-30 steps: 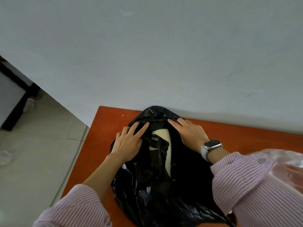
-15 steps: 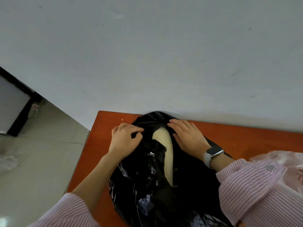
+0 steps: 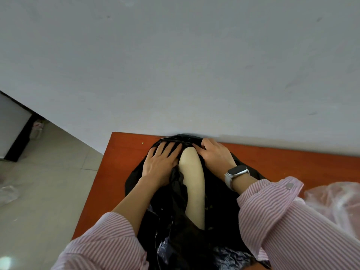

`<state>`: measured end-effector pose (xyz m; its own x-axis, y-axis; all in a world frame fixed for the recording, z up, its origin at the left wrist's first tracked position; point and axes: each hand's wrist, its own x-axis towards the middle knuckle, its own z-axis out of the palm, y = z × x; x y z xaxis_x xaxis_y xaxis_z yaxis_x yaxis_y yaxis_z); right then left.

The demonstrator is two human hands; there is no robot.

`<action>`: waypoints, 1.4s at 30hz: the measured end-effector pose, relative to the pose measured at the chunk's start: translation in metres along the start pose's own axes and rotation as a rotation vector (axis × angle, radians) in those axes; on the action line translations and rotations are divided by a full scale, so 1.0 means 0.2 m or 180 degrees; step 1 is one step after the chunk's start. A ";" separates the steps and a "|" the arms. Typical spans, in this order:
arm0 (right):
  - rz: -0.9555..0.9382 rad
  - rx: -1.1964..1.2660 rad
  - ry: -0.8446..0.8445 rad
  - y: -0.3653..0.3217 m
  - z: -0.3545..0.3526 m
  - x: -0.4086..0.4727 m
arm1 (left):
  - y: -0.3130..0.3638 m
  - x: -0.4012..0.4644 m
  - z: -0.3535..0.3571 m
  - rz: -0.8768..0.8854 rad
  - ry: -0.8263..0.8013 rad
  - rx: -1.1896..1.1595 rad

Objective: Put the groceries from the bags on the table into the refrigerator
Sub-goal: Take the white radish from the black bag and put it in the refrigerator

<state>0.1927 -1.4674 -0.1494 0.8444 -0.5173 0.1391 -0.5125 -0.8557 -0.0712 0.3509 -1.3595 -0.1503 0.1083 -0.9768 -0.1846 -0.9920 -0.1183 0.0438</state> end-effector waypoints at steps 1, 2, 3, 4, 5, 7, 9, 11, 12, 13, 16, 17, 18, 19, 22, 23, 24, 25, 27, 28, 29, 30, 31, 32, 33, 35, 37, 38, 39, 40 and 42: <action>-0.0039 -0.0039 -0.0047 0.01 0.01 -0.02 | 0.00 0.00 0.01 0.0044 0.0002 -0.0001; -0.0062 -0.0078 -0.0159 0.01 0.01 -0.05 | -0.02 -0.02 0.00 0.0097 -0.0078 -0.0016; -0.0057 -0.0122 -0.0262 0.02 0.00 -0.07 | -0.03 -0.04 0.00 0.0205 -0.0030 -0.0035; -0.0044 -0.0178 -0.0326 0.02 -0.01 -0.09 | -0.03 -0.07 -0.01 0.0365 0.0091 0.0021; -0.0013 -0.0228 -0.0387 0.02 -0.02 -0.11 | -0.04 -0.10 -0.01 0.0435 0.0148 0.0014; 0.0071 -0.0338 -0.0585 0.00 -0.05 -0.12 | -0.04 -0.15 -0.02 0.0450 -0.0041 -0.0140; 0.0168 -0.0427 -0.0744 -0.03 -0.07 -0.15 | -0.02 -0.20 -0.04 0.0275 -0.0465 -0.0212; 0.0219 -0.0249 -0.0933 -0.06 -0.08 -0.21 | 0.00 -0.23 -0.05 0.0183 -0.0259 -0.0877; 0.0254 -0.0099 -0.1034 -0.08 -0.10 -0.26 | 0.01 -0.26 -0.05 0.0022 -0.0037 -0.1409; 0.0325 0.0090 -0.1182 -0.10 -0.13 -0.31 | 0.02 -0.30 -0.07 -0.0194 0.0152 -0.1938; 0.0592 0.0660 -0.1329 -0.17 -0.21 -0.48 | 0.10 -0.49 -0.12 -0.0424 0.0306 -0.2749; 0.0678 0.0816 -0.1208 -0.20 -0.24 -0.53 | 0.14 -0.57 -0.14 -0.0283 0.0306 -0.2653; 0.0720 0.0938 -0.1067 -0.24 -0.26 -0.60 | 0.17 -0.64 -0.14 -0.0140 0.0310 -0.2568; 0.0676 0.1050 -0.0938 -0.27 -0.29 -0.66 | 0.19 -0.71 -0.13 -0.0085 0.0301 -0.2556; 0.0213 0.1167 -0.0617 -0.38 -0.34 -0.86 | 0.23 -0.89 -0.09 -0.0064 0.0304 -0.2449; 0.0041 0.1112 -0.0559 -0.42 -0.34 -0.93 | 0.24 -0.95 -0.07 -0.0031 0.0315 -0.2277; -0.0158 0.1021 -0.0453 -0.45 -0.33 -1.00 | 0.25 -1.00 -0.04 0.0032 0.0364 -0.2016; -0.0344 0.0949 -0.0418 -0.48 -0.31 -1.06 | 0.26 -1.06 0.00 0.0119 0.0457 -0.1717; -0.0644 0.0816 -0.0502 -0.53 -0.26 -1.20 | 0.28 -1.17 0.10 0.0276 0.0529 -0.1258; -0.0736 0.0709 -0.0581 -0.55 -0.23 -1.26 | 0.29 -1.22 0.14 0.0343 0.0492 -0.1126; -0.0810 0.0558 -0.0736 -0.56 -0.21 -1.30 | 0.29 -1.26 0.19 0.0408 0.0412 -0.1000; -0.0879 0.0386 -0.0909 -0.58 -0.20 -1.34 | 0.31 -1.29 0.22 0.0442 0.0330 -0.0851; -0.0914 0.0241 -0.1086 -0.60 -0.18 -1.37 | 0.32 -1.32 0.24 0.0403 0.0245 -0.0721; -0.0889 0.0195 -0.1170 -0.60 -0.17 -1.39 | 0.32 -1.34 0.26 0.0293 0.0210 -0.0673; -0.0762 0.0299 -0.1208 -0.60 -0.17 -1.39 | 0.33 -1.34 0.26 0.0124 0.0212 -0.0738; -0.0098 0.1087 -0.1102 -0.61 -0.22 -1.36 | 0.31 -1.30 0.23 -0.0283 0.0271 -0.1119; 0.0893 0.1821 -0.0854 -0.63 -0.30 -1.27 | 0.30 -1.25 0.19 -0.0572 0.0256 -0.1535; 0.1271 0.1903 -0.0784 -0.66 -0.33 -1.21 | 0.30 -1.23 0.17 -0.0616 0.0214 -0.1600; 0.1451 0.1708 -0.0669 -0.68 -0.36 -1.15 | 0.31 -1.21 0.15 -0.0616 0.0181 -0.1536; 0.1587 0.1609 -0.0595 -0.71 -0.38 -1.09 | 0.31 -1.21 0.15 -0.0599 0.0198 -0.1404; 0.1928 0.1803 -0.0714 -0.77 -0.39 -0.97 | 0.33 -1.23 0.16 -0.0577 0.0310 -0.1086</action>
<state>0.0960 -1.2342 -0.0881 0.4918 -0.8257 -0.2764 -0.7803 -0.2770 -0.5608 0.2572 -1.1216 -0.1342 0.3015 -0.9451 -0.1261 -0.8796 -0.3268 0.3457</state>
